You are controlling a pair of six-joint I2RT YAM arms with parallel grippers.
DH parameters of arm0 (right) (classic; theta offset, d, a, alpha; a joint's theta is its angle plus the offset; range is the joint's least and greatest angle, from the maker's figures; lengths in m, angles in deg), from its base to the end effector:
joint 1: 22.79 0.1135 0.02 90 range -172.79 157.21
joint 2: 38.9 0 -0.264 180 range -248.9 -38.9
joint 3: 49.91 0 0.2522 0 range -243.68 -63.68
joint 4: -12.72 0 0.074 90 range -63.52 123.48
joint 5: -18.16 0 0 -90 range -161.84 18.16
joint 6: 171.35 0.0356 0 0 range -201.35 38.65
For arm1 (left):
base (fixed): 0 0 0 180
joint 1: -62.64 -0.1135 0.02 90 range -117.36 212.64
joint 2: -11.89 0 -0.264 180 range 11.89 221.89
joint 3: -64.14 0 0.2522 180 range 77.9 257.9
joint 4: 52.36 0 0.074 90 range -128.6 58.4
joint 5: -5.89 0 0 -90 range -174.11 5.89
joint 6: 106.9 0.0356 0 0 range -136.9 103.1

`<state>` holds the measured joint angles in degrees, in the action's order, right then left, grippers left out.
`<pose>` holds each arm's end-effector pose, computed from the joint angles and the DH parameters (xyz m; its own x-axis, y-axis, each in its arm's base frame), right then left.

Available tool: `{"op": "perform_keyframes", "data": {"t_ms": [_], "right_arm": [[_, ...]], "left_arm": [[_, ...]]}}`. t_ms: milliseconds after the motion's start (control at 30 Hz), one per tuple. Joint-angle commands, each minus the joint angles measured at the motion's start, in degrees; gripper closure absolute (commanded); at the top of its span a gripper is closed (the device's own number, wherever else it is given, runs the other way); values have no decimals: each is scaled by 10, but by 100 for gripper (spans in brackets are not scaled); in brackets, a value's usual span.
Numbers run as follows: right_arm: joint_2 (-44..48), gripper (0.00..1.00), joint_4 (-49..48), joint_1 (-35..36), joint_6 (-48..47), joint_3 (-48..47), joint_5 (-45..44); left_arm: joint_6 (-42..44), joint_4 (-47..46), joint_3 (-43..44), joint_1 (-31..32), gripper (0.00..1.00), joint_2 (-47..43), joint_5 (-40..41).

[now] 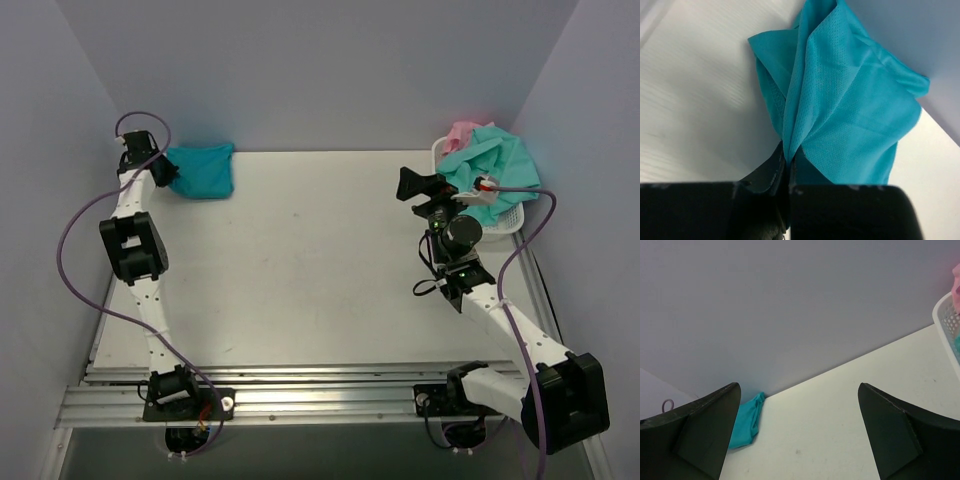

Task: Fold and stack the t-shirts
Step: Put the neatly folded tshirt into the corner of the board with the left arm

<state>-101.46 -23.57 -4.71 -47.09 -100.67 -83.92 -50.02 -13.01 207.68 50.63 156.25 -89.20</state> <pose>0.2345 0.0687 0.3413 0.2568 0.6629 -0.7033 -0.3230 0.7447 0.5840 0.5585 0.1156 0.1931 -0.4514 -0.6525 -0.6087 -0.4628 0.7544 -0.4655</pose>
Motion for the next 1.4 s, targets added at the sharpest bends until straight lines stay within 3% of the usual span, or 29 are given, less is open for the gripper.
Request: {"op": "perform_keyframes", "data": {"t_ms": [0, 267, 367, 400, 433, 533, 633, 867, 967, 1100, 1167, 1200, 1300, 1367], "right_arm": [[0, 0, -49, 1, 5, -1, 16], [3, 0, -55, 0, -9, 12, -1], [-3, 0, -65, 0, -12, 16, -4], [-8, 0, -66, 0, -13, 16, -5], [-11, 0, -66, 0, -16, 14, -5], [-19, 0, -65, 0, -19, 10, -5], [-20, 0, -66, 0, -21, 13, -7], [-33, 0, -67, 0, -27, 8, -10], [-32, 0, -61, 4, -24, 0, -9], [-38, 0, -23, 19, -22, -26, -17], [-40, 0, -1, 40, -27, -40, -37], [-38, 0, 27, 46, -34, -54, -48], [-25, 0, 84, 67, -38, -68, -71], [-6, 0, 108, 75, -33, -66, -80]], "left_arm": [[11, 10, 67, -20, 95, 3, 24], [25, -11, 75, -49, 91, 12, 106], [31, -61, 30, -59, 88, -6, 110], [32, -73, 19, -59, 80, -15, 110], [35, -83, 7, -59, 54, -18, 111], [44, -88, 7, -58, 18, -26, 126], [39, -92, -12, -60, 9, -64, 168], [33, -214, -188, -29, 8, -268, 232], [27, -192, -221, 5, 8, -373, 270], [10, -114, -235, 71, 8, -437, 294], [30, -80, -248, 150, 8, -464, 355], [38, -63, -261, 181, 5, -470, 450], [67, -6, -295, 281, 3, -494, 572], [50, 6, -354, 315, 3, -523, 584]]}}
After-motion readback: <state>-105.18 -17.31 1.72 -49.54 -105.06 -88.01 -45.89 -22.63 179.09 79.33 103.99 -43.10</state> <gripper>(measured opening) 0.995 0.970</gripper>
